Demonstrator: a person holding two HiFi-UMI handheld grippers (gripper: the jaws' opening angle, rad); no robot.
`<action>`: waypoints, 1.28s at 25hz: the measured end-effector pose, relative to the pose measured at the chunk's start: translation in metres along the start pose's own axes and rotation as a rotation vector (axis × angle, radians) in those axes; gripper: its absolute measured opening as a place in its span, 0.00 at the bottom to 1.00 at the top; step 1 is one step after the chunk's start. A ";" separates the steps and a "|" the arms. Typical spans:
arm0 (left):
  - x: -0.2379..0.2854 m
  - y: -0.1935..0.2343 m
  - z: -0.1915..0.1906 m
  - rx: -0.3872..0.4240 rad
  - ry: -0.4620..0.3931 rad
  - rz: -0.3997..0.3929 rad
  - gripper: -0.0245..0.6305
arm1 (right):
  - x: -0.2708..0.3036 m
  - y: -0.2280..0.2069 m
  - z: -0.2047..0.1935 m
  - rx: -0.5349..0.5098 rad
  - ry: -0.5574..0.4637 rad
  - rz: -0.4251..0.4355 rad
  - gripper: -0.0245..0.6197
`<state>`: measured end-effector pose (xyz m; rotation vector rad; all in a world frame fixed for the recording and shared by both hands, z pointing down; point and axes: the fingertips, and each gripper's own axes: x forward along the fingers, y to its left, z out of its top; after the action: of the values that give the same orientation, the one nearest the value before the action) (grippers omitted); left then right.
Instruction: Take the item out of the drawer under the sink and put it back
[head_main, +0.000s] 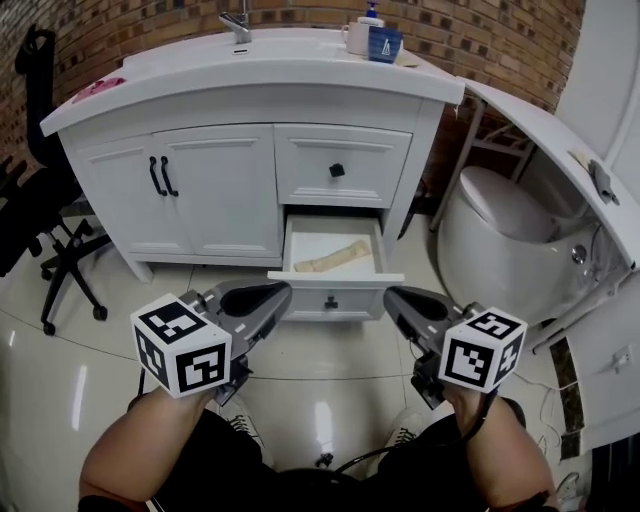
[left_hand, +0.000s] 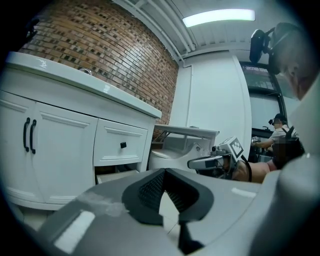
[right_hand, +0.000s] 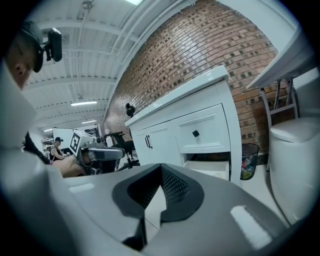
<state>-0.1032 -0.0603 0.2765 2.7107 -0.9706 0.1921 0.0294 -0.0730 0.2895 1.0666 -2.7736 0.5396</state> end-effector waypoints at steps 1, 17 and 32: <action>-0.001 -0.001 -0.002 0.003 0.006 0.001 0.05 | -0.001 0.003 -0.001 -0.002 0.000 0.002 0.05; -0.007 -0.009 -0.008 0.003 0.026 -0.012 0.05 | -0.010 0.019 -0.001 -0.025 -0.005 0.007 0.05; -0.007 -0.007 -0.010 0.005 0.033 -0.003 0.05 | -0.008 0.025 -0.003 -0.033 0.009 0.021 0.05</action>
<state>-0.1048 -0.0481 0.2835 2.7050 -0.9576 0.2384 0.0183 -0.0500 0.2830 1.0272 -2.7789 0.4978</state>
